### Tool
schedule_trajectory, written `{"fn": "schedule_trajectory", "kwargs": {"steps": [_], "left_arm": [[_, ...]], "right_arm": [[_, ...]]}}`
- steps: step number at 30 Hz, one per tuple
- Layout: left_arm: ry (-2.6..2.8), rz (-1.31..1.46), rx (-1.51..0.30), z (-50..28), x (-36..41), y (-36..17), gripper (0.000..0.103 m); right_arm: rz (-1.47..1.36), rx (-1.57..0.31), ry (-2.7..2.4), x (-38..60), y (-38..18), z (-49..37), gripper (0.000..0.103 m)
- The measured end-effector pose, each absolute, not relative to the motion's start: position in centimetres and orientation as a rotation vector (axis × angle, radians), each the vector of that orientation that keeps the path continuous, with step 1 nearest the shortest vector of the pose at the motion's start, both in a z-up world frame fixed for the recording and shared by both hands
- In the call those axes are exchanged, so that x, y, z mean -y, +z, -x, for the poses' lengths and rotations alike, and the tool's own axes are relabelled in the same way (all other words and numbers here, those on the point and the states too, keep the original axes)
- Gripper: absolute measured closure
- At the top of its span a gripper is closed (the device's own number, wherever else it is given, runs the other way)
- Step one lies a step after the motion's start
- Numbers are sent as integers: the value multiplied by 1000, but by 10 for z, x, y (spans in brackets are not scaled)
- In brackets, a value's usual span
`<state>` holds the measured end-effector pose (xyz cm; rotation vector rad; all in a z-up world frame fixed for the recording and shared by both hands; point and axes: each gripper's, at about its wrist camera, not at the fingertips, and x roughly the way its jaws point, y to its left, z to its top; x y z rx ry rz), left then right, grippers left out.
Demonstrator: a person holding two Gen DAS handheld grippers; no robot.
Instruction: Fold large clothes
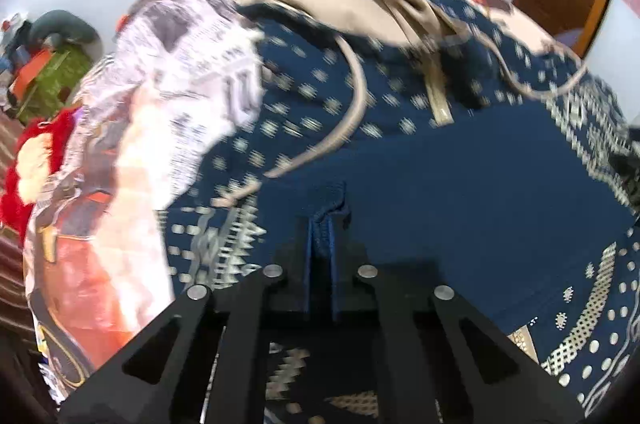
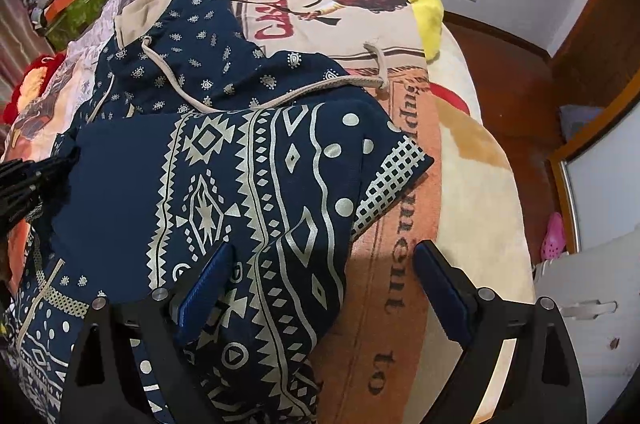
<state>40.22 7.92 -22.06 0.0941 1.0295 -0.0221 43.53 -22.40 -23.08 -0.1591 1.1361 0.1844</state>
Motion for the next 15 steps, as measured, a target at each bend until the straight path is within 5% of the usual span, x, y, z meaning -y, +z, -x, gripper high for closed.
{"fn": "schedule_trajectory", "kwargs": {"steps": [7,15], "left_arm": [[14,193,-1005,-387,-167,-195,100],[99,301,-1069,-366,-212,-228,103]], "right_arm": [[232,-1061,159,216,-216,-433,12],[298,-979,122,212,-193,-433,12]]}}
